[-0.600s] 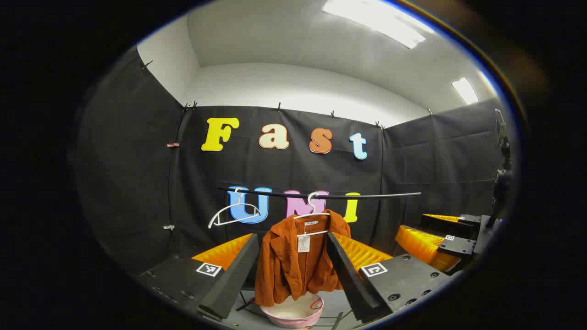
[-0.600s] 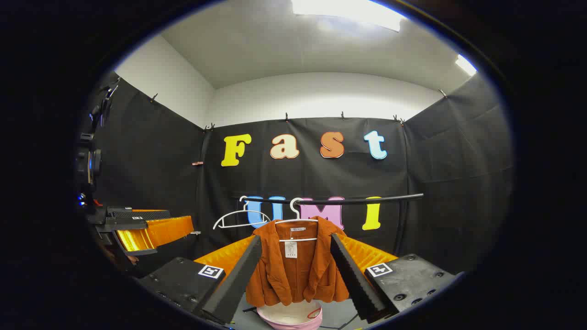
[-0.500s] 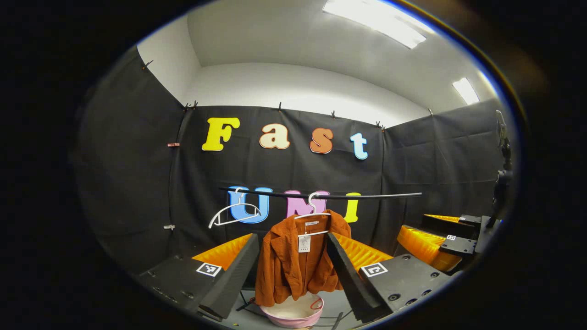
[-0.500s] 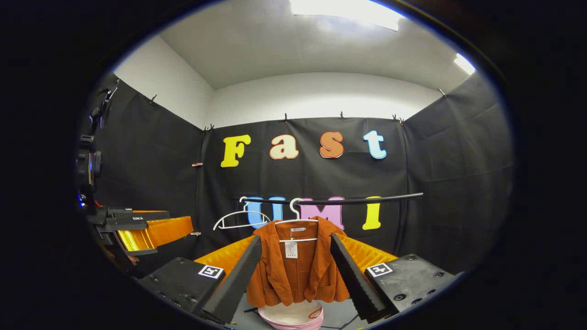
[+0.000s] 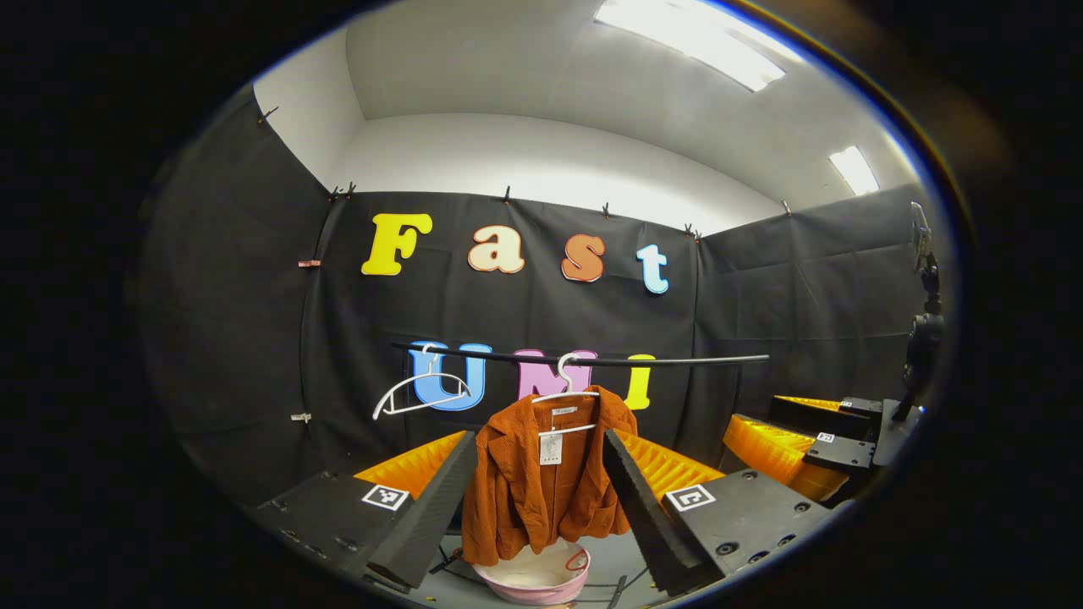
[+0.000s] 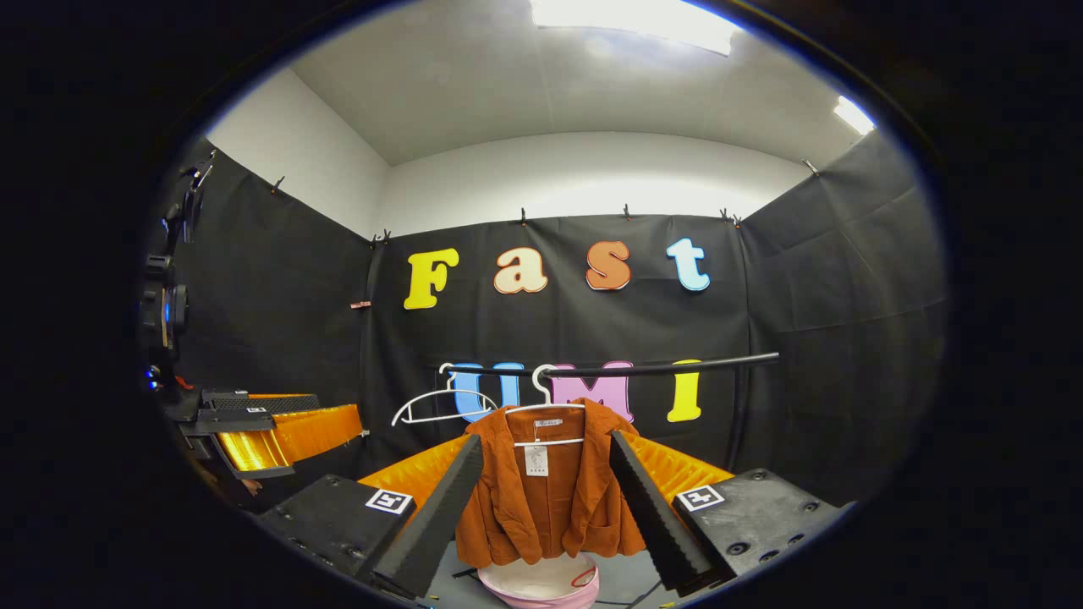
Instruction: Grasp the clothes on the hanger with both hands and then place them into the laundry hamper below.
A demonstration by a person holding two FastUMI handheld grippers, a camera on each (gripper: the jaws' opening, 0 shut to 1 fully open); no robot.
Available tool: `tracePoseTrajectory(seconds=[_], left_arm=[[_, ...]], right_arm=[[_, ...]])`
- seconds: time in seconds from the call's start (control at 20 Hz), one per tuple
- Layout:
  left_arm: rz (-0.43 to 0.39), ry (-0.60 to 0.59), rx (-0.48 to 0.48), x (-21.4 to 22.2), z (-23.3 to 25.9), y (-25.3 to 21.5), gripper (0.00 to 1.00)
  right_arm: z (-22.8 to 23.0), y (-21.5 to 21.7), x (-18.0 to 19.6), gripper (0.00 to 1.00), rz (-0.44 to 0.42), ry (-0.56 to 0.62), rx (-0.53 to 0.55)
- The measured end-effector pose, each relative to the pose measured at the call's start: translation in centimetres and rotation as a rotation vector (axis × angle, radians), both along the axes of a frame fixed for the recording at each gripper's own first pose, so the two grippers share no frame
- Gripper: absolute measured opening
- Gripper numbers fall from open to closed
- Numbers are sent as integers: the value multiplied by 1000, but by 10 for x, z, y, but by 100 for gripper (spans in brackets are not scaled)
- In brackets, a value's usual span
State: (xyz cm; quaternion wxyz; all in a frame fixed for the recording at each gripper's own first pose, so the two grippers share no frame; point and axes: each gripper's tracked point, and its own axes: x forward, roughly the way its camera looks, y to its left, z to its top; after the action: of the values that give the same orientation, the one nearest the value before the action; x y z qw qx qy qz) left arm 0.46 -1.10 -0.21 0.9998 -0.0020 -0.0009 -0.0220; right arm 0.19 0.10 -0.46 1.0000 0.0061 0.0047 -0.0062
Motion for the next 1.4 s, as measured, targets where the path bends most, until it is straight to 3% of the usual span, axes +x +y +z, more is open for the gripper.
tracePoseTrajectory(seconds=[0.65,1.15,1.4], left_arm=[[-19,-1,-28,-3,-1,10,94],[-90,54,-47,4,-20,21,94],[-125,87,-49,24,-37,17,94]], right_arm=[[1,14,1,97,-9,3,-26],[-22,26,-5,97,-79,50,-24],[-36,23,10,97,-99,65,-44]])
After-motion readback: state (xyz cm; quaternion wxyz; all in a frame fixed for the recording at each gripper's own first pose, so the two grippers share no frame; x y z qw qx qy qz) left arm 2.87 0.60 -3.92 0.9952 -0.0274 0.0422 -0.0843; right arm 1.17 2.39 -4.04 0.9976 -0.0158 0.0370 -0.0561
